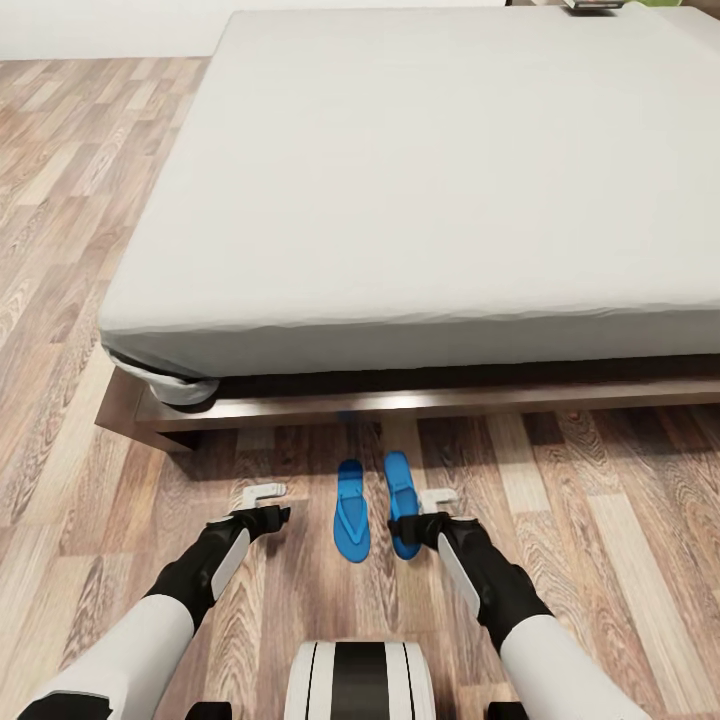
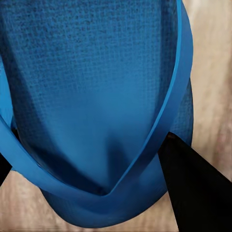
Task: In the bedroom, move the book from the bed onto either nightstand, and place the two sandals side by side next to the bed.
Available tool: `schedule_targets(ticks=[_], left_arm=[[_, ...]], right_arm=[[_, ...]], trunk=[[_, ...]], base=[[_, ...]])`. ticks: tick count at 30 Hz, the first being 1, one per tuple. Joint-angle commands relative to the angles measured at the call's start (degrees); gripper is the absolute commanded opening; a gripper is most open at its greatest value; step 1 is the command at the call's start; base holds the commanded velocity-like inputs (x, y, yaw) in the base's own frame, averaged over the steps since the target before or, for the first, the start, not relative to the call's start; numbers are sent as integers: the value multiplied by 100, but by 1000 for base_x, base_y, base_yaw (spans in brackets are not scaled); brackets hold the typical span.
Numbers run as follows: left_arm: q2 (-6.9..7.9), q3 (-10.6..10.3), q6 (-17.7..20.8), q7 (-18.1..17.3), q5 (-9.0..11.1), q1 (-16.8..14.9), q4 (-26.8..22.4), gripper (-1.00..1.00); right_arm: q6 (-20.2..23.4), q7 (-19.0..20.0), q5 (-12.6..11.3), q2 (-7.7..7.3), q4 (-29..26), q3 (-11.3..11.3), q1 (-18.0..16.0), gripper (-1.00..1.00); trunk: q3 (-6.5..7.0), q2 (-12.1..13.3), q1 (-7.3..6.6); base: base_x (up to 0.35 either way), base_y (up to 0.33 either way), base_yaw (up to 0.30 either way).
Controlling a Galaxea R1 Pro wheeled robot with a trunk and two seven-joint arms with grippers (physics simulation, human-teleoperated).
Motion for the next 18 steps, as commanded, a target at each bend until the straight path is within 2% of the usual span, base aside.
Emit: schedule_targets(ticks=[1,6,11,18], left_arm=[[4,-25,26,36,58,0,-10,100],[0,-25,26,36,52,0,-10,100],[-6,-25,26,36,52,-1,-10,100],[-14,-25,25,36,51,-1,-10,100]], right_arm=[[77,-23,-61,1,7,9,-47,-100],[288,-51,-76,3,78,180,-197,-100],[308,-295,-84,7,90,224,-221,-100],[312,-330,-85,5,99,371,-219,-100]], trunk=[[-3,-1,-1],[-3,-1,-1],[-3,-1,-1],[-158,-11,17]], base=[[0,0,0],[0,0,0],[0,0,0],[0,0,0]])
